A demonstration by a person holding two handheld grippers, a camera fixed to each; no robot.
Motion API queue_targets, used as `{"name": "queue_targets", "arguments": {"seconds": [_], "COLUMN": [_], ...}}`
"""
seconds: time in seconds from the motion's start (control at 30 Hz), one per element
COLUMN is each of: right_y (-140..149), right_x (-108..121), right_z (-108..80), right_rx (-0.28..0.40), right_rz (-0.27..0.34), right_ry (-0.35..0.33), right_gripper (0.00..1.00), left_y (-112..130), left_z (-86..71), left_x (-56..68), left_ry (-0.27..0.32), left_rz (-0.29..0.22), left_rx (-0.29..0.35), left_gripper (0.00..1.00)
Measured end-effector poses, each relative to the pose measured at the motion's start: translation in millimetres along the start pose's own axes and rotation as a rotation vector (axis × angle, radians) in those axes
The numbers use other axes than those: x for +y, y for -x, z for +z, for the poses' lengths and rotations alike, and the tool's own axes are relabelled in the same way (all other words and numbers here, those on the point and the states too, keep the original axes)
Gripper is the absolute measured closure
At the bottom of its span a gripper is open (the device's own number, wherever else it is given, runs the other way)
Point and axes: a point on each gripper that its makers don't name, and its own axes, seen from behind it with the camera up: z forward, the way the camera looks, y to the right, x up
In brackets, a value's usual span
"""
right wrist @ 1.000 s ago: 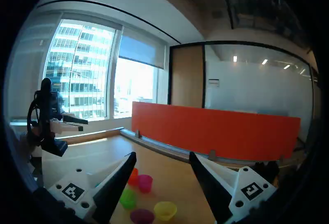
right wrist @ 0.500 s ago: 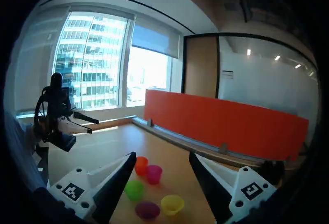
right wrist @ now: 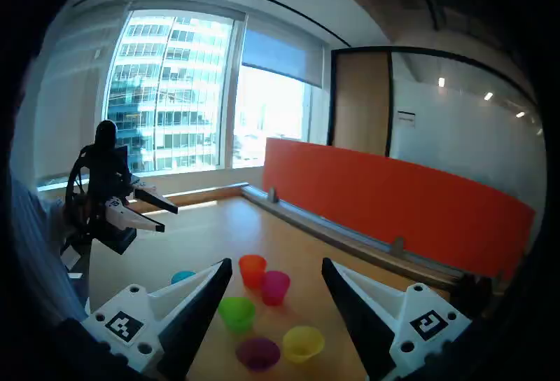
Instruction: Pour water
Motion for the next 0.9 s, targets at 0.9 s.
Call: {"name": "queue_targets", "arguments": {"seconds": [0.9], "right_y": [41.6], "right_x": [-25.2], "right_z": [38.6], "right_rx": [-0.147], "right_rz": [-0.064], "right_ry": [-0.154], "right_gripper": [0.0], "left_y": [76.7], "left_z": [-0.5], "left_x": [14.1], "left_ry": [0.031], "left_rz": [0.0], "left_rx": [-0.143], "left_gripper": [0.06]}}
